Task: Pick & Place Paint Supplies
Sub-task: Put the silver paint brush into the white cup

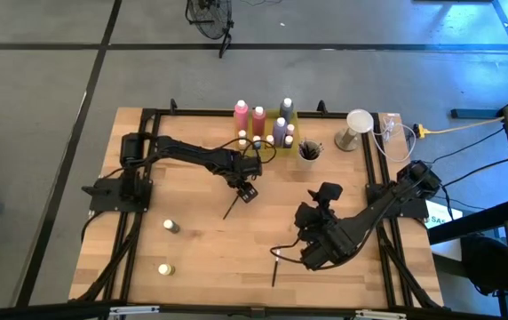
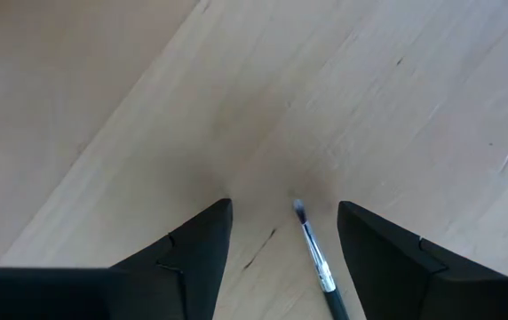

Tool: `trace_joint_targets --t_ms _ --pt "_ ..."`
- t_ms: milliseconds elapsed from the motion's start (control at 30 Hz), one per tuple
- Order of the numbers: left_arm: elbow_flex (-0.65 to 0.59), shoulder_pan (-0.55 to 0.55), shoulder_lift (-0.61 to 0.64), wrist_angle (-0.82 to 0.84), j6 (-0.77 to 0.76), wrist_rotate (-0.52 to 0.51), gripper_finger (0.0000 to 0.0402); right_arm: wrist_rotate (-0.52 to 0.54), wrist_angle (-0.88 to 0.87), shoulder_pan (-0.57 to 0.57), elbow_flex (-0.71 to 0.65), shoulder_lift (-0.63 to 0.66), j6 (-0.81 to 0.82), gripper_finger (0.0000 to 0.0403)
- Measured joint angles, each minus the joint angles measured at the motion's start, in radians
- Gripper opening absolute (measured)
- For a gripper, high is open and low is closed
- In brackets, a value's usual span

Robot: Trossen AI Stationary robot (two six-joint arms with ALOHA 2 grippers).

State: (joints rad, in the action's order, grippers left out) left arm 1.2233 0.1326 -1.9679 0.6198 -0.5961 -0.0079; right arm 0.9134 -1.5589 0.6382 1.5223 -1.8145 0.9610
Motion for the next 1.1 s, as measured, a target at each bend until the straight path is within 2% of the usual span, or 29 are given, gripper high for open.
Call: trace_joint_targets --t_ms 833,1100 --pt "0.025 0.0 -0.027 0.04 -0.037 -0.004 0.0196 0.0 0.003 -0.004 0.0 0.0 0.0 0.021" --pt "0.074 0.01 -0.038 0.132 -0.03 0.028 0.0196 0.001 0.003 -0.004 0.0 0.0 0.0 0.021"
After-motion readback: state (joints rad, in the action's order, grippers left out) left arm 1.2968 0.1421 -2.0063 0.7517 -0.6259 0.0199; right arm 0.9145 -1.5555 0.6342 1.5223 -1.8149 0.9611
